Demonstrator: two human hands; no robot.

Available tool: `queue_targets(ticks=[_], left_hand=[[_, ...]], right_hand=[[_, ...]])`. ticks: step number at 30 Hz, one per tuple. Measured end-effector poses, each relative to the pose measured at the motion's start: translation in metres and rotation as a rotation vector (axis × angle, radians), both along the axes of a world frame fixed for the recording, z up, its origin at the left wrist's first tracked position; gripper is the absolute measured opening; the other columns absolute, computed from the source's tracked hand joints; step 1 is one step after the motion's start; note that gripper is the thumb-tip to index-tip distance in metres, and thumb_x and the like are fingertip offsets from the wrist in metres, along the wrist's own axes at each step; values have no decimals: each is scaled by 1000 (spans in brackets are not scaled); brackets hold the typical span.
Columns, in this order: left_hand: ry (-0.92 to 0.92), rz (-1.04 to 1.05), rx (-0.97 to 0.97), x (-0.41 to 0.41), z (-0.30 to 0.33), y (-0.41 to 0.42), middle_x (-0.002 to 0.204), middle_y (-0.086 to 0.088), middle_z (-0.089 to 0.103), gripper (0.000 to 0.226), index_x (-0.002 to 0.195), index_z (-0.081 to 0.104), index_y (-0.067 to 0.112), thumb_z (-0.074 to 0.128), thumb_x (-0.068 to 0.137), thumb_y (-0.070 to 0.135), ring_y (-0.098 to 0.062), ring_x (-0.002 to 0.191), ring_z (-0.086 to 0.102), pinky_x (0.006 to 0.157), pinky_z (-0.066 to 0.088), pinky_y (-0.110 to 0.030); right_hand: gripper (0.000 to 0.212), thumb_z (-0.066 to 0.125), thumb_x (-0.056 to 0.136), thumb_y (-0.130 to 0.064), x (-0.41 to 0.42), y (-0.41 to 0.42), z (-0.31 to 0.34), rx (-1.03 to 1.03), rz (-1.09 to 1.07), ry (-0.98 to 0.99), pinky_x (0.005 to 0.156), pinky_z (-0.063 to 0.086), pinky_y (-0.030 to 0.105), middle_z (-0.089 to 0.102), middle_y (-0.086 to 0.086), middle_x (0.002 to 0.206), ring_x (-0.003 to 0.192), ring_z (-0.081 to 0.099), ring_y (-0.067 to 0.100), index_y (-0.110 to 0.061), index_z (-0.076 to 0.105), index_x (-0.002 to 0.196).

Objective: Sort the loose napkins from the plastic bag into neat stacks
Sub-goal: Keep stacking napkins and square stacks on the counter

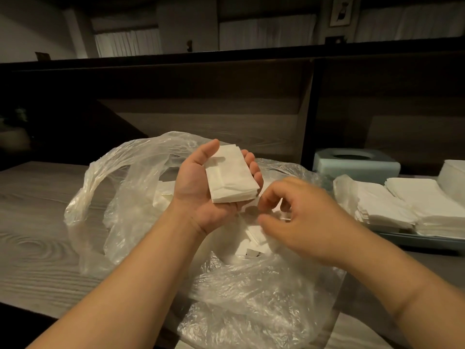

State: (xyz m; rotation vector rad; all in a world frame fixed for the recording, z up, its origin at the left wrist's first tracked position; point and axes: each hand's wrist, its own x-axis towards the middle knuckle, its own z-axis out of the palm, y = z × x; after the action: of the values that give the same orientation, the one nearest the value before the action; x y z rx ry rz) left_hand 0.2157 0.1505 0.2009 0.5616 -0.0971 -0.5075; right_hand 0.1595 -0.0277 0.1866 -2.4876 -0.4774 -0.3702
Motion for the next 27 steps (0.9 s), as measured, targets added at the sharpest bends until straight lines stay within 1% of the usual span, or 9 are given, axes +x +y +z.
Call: queue_targets(ticks=[2, 3, 5, 7, 13, 17, 20, 23, 27], left_hand=[[18, 11, -23, 0, 1, -1, 106, -12, 67, 51, 126, 62, 4, 62, 89, 39, -27, 83, 66, 87, 50, -39], [23, 15, -29, -1, 1, -1, 106, -12, 67, 49, 122, 62, 2, 62, 89, 39, -27, 82, 66, 87, 50, -39], [23, 25, -32, -2, 1, -1, 105, -12, 67, 48, 119, 62, 2, 62, 89, 39, -27, 80, 66, 86, 50, -39], [20, 28, -27, -2, 1, -1, 104, -12, 67, 48, 119, 62, 2, 62, 89, 39, -27, 79, 66, 86, 50, -39], [15, 30, 17, -2, 1, -2, 102, -11, 67, 52, 125, 62, 4, 63, 87, 40, -26, 83, 64, 87, 52, -38], [11, 51, 38, -2, 0, -2, 101, -12, 68, 56, 131, 62, 5, 63, 88, 41, -26, 82, 65, 85, 53, -39], [12, 65, 52, -1, -1, -2, 101, -12, 69, 60, 137, 61, 7, 63, 88, 42, -26, 81, 66, 84, 53, -39], [12, 70, 59, -1, -1, -2, 101, -12, 69, 57, 131, 63, 5, 62, 88, 42, -25, 80, 66, 84, 53, -39], [11, 71, 67, -1, -1, -2, 100, -11, 68, 54, 127, 64, 5, 62, 88, 42, -25, 79, 66, 86, 53, -38]], right_hand=[[21, 67, 83, -51, 0, -1, 0, -158, 31, 56, 101, 40, 32, 51, -25, 107, 106, 44, -2, -44, 60, 102], [28, 67, 81, -57, -1, 0, 1, -209, 40, 82, 106, 36, 34, 48, -26, 110, 111, 41, -1, -48, 58, 106], [43, 67, 76, -68, -3, 0, 2, -265, 43, 107, 107, 32, 34, 45, -28, 114, 116, 37, 1, -52, 54, 114], [50, 68, 73, -72, -4, 1, 2, -287, 40, 103, 105, 29, 33, 44, -28, 116, 117, 36, 1, -52, 52, 116], [34, 60, 84, -65, -4, 2, -1, -277, 39, 49, 101, 27, 31, 47, -29, 115, 115, 40, 0, -52, 53, 115], [27, 56, 90, -62, -3, 1, 0, -244, 37, 75, 107, 35, 37, 51, -28, 110, 109, 45, -1, -49, 57, 113], [21, 52, 96, -50, -2, 1, 0, -244, 32, 83, 107, 39, 41, 53, -26, 109, 105, 47, -1, -46, 59, 116], [17, 53, 96, -41, 0, 0, 0, -224, 26, 63, 105, 41, 42, 54, -27, 105, 102, 49, -3, -43, 61, 111], [13, 61, 94, -48, 2, -4, -1, -229, 57, 79, 104, 42, 39, 55, -29, 104, 103, 50, -5, -46, 62, 108]])
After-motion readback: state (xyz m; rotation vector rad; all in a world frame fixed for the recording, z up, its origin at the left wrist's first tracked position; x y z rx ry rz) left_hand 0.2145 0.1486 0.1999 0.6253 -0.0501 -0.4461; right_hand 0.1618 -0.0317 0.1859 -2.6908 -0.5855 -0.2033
